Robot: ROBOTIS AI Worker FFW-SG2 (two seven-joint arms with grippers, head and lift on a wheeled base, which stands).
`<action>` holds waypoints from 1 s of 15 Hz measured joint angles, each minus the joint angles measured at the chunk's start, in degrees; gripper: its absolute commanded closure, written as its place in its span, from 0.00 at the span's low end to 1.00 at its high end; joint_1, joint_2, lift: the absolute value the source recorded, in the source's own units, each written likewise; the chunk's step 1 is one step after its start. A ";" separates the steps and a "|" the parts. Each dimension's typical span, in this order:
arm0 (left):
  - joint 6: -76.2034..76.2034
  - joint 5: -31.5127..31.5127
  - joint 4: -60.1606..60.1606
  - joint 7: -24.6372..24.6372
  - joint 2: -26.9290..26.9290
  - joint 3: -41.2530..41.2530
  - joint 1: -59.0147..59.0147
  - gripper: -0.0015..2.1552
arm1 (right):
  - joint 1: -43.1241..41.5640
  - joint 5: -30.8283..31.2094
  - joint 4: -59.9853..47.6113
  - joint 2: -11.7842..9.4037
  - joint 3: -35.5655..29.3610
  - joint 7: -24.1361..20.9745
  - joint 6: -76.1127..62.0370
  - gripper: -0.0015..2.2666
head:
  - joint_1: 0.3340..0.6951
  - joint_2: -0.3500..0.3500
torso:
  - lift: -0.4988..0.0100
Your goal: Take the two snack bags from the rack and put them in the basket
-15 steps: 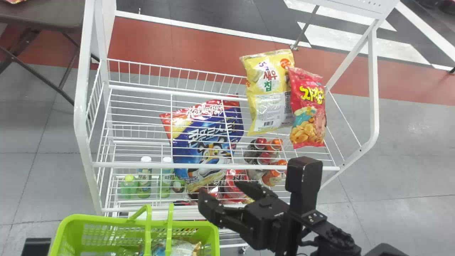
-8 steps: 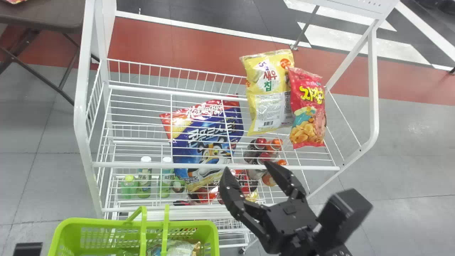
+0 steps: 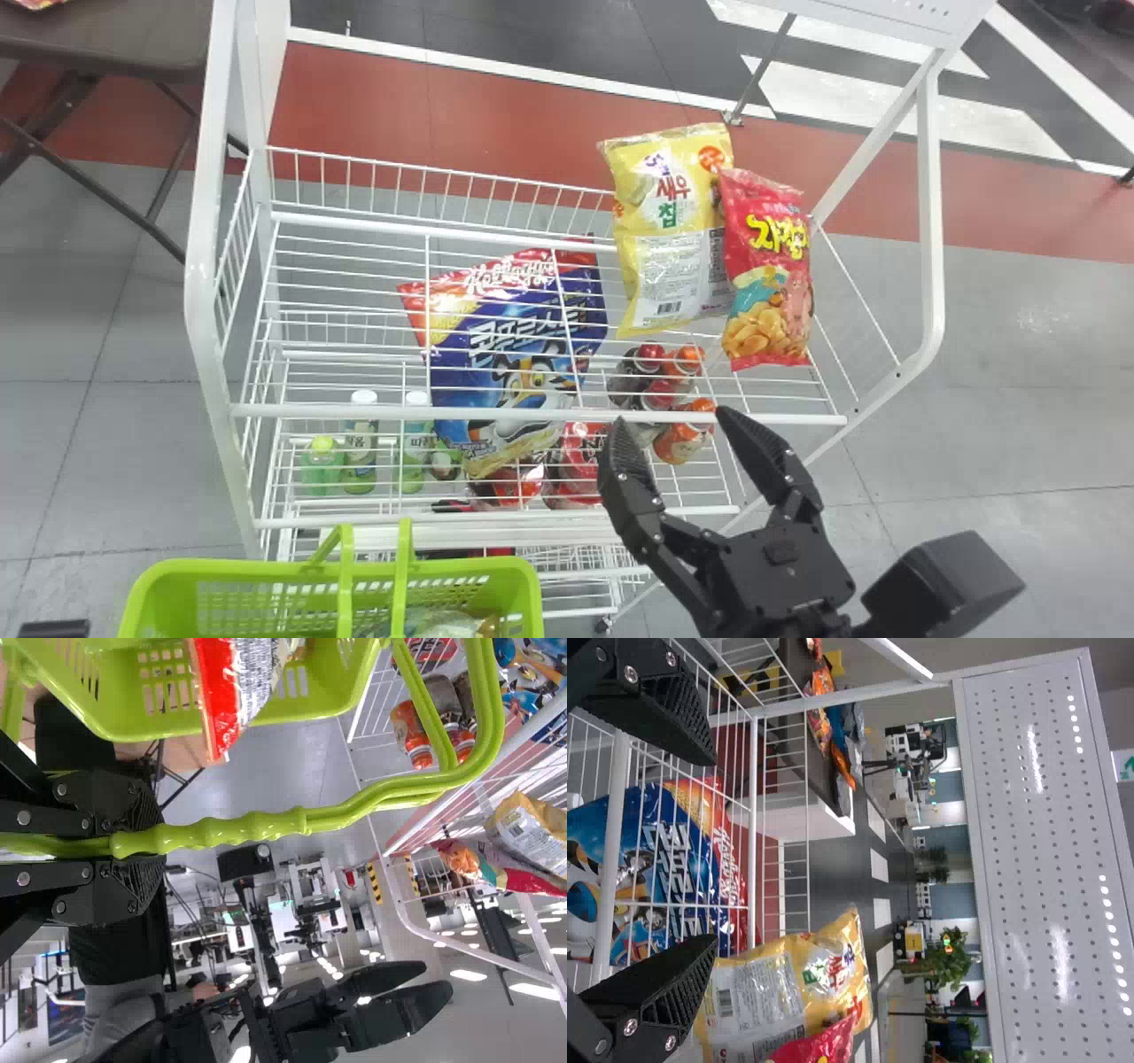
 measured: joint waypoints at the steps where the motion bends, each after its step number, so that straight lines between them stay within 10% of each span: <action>1: -0.12 0.06 -0.01 -0.20 0.00 0.12 0.18 0.87 | 0.21 0.88 -0.31 -0.03 -0.09 -0.30 0.00 0.05 | 1.00 0.00 | 0.96; 15: -1.51 0.69 -1.22 -0.52 -0.17 1.32 2.04 0.87 | -0.20 2.96 -0.21 -1.38 0.32 -0.30 -1.11 0.05 | 1.00 0.00 | 0.96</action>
